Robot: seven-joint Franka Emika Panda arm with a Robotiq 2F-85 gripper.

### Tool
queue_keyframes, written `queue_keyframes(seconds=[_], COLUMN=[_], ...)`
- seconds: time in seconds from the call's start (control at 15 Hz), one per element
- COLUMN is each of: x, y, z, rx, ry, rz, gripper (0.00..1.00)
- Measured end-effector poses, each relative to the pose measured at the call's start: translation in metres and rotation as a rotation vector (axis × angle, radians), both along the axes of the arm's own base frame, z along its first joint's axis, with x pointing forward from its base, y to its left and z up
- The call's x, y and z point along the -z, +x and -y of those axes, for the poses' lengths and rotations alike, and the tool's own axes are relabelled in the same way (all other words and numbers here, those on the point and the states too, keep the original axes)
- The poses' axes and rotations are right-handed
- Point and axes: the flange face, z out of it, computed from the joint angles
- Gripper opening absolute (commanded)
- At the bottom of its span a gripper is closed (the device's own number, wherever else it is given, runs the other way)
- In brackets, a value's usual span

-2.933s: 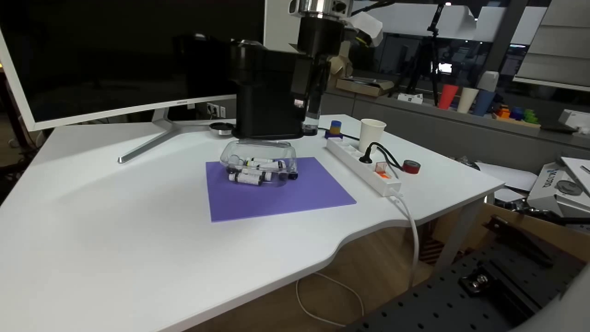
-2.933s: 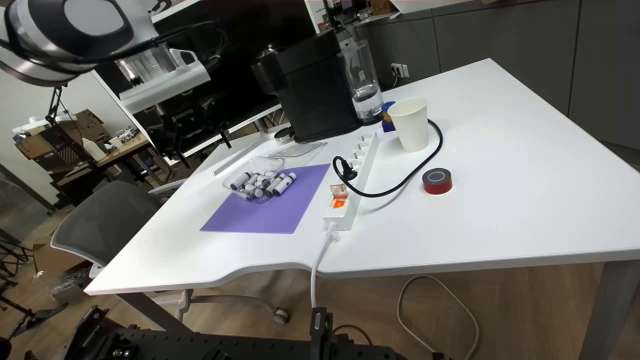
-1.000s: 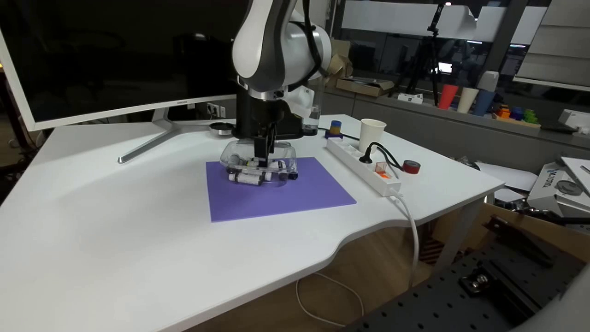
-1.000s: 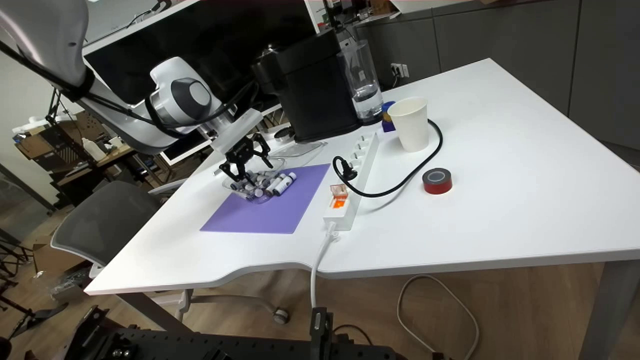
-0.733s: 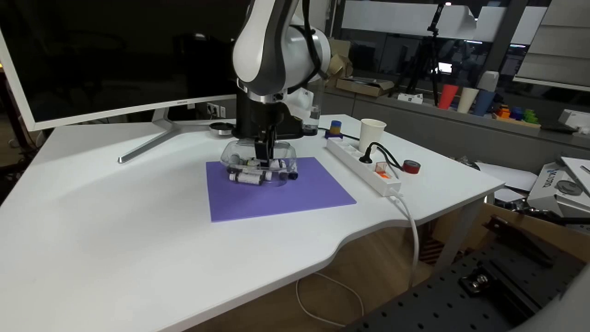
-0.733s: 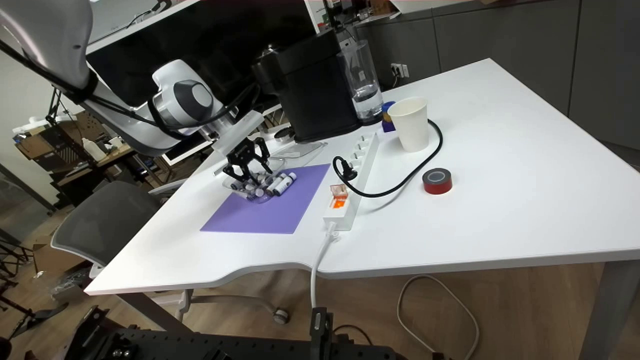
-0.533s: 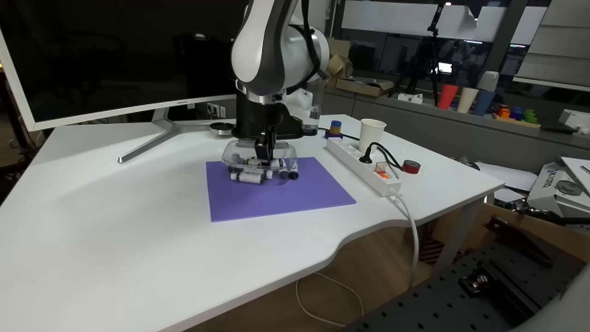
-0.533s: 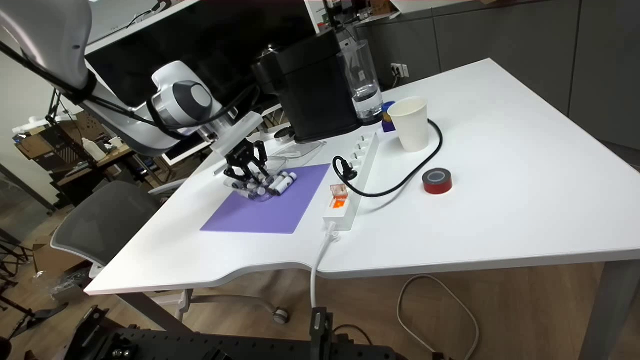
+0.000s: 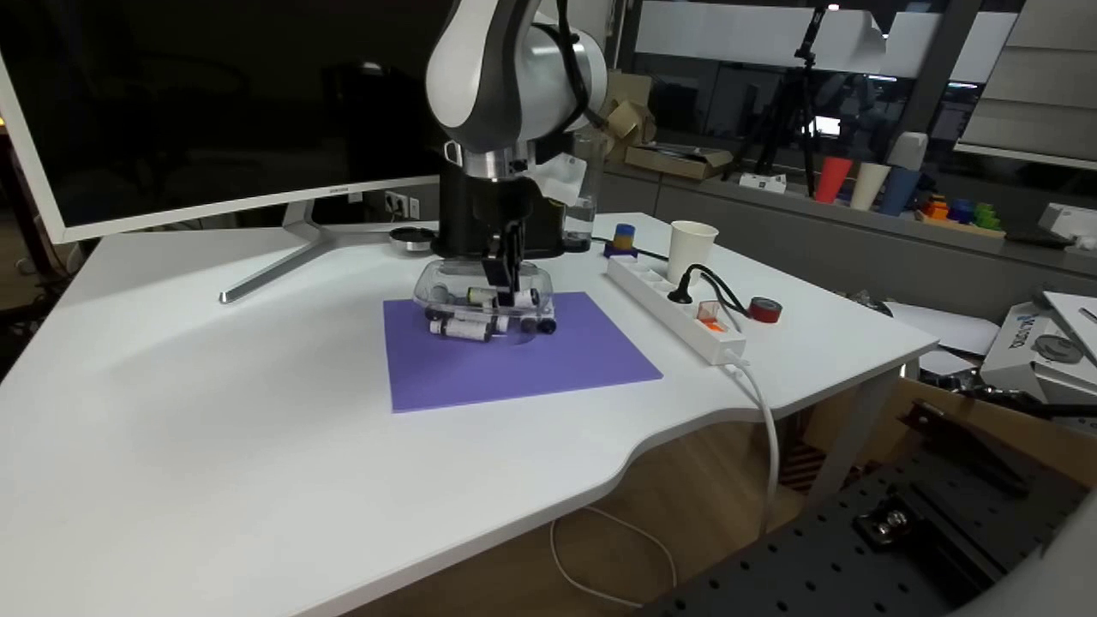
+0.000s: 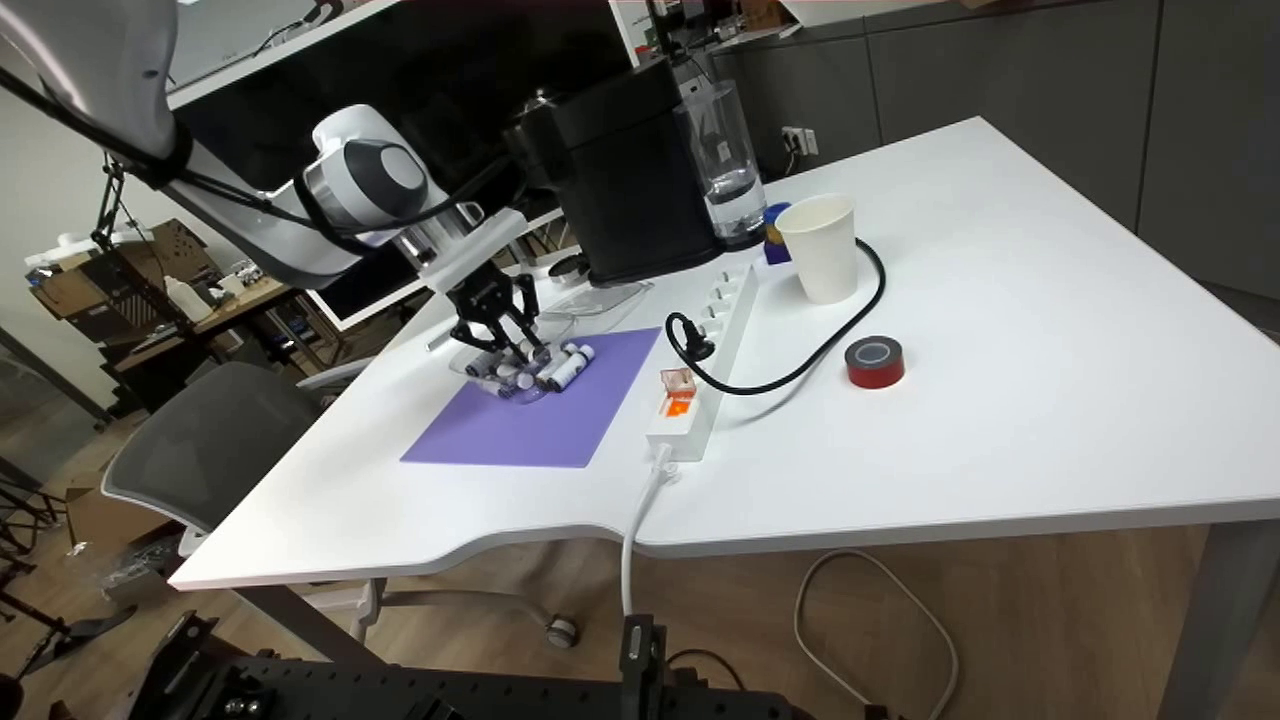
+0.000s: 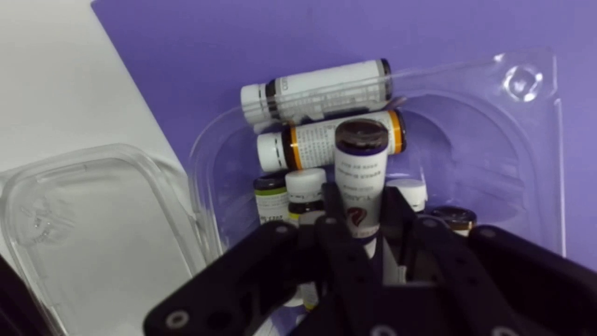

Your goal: Get one of the bottles from the bowl and set it upright on the purple paper

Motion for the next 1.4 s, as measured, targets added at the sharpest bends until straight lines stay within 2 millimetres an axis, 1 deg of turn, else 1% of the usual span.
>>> queue_keyframes(seconds=[0.13, 0.33, 0.47, 0.6, 0.67, 0.73, 0.87, 1.2, 1.27, 1.4], x=[-0.018, -0.058, -0.083, -0.096, -0.096, -0.093, -0.08, -0.041, -0.036, -0.031], y=[0.006, 0.015, 0.015, 0.013, 0.01, 0.007, -0.005, -0.038, -0.043, -0.049], z=[0.008, 0.029, 0.046, 0.064, 0.071, 0.077, 0.084, 0.082, 0.082, 0.089], rx=[0.035, 0.108, 0.165, 0.215, 0.232, 0.252, 0.279, 0.284, 0.283, 0.287], ry=[-0.004, -0.016, -0.028, -0.038, -0.037, -0.031, -0.01, 0.119, 0.145, 0.179], rz=[0.001, 0.008, 0.016, 0.009, 0.002, -0.008, -0.031, -0.075, -0.082, -0.087], gripper=[0.07, 0.07, 0.07, 0.07, 0.07, 0.07, 0.07, 0.07, 0.07, 0.07])
